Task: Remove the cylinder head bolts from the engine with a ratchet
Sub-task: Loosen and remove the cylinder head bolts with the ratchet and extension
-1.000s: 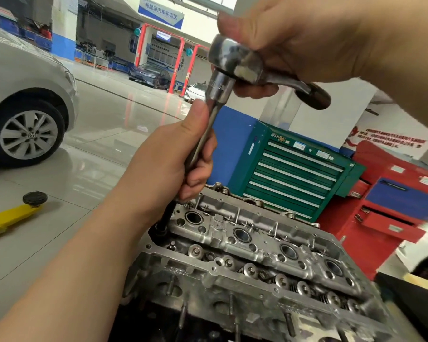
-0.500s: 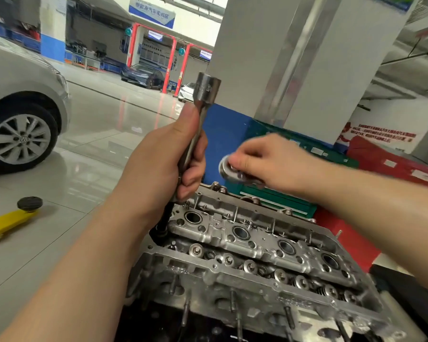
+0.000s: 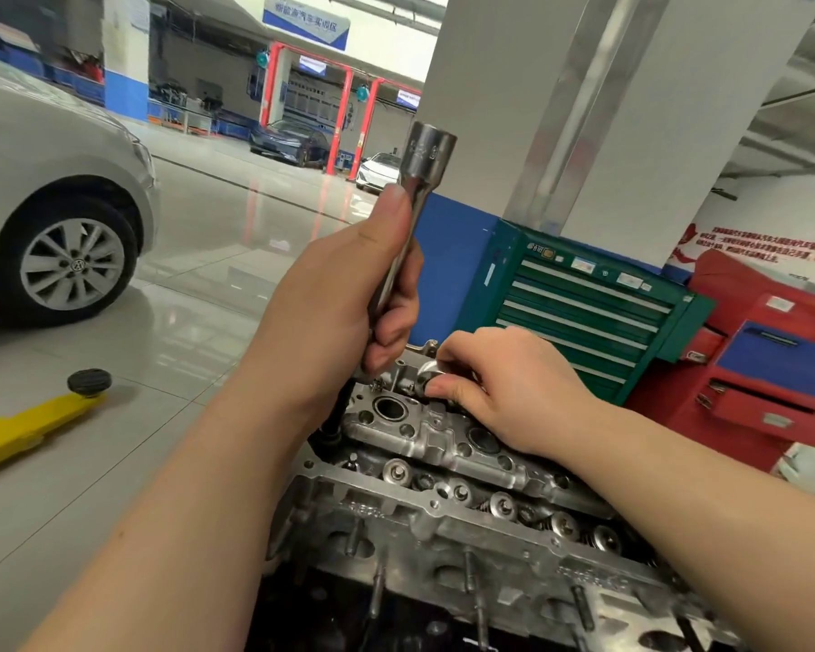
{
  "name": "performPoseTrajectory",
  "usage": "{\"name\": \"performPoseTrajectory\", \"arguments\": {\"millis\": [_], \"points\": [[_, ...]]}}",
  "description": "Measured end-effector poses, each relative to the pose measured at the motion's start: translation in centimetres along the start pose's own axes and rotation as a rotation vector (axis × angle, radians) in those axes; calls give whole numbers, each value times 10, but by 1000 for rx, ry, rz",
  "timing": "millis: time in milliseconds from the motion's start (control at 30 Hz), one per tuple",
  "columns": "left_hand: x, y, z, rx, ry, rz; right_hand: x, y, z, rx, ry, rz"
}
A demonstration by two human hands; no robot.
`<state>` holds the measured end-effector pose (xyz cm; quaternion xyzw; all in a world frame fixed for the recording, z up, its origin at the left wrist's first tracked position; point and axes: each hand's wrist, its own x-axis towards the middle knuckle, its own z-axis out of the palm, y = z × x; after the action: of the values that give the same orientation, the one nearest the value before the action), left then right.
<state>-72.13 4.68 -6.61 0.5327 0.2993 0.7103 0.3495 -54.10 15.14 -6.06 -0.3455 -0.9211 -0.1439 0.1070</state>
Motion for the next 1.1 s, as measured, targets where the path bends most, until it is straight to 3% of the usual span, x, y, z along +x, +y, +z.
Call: {"name": "performPoseTrajectory", "arguments": {"millis": [167, 233, 300, 367, 467, 700, 900, 1100], "points": [[-1, 0, 3, 33, 56, 39, -2, -6, -5, 12, 115, -5], [-3, 0, 5, 71, 115, 156, 1, -19, -10, 361, 163, 8], [-6, 4, 4, 79, 185, 267, 5, -37, -17, 899, -9, -14], [-6, 10, 1, 136, 266, 346, 10, -50, -21, 1134, -145, -117], [-10, 19, -4, 205, 306, 372, 11, -58, -15, 1197, -142, -216], [-13, 29, -1, 367, 273, 320, 10, -78, 10, 1197, 162, -115], [-14, 26, 7, 197, 226, 223, 3, -74, 18, 1323, 78, -210], [-14, 30, 5, 430, 322, 260, 10, -78, 23, 1256, 111, -77]]}}
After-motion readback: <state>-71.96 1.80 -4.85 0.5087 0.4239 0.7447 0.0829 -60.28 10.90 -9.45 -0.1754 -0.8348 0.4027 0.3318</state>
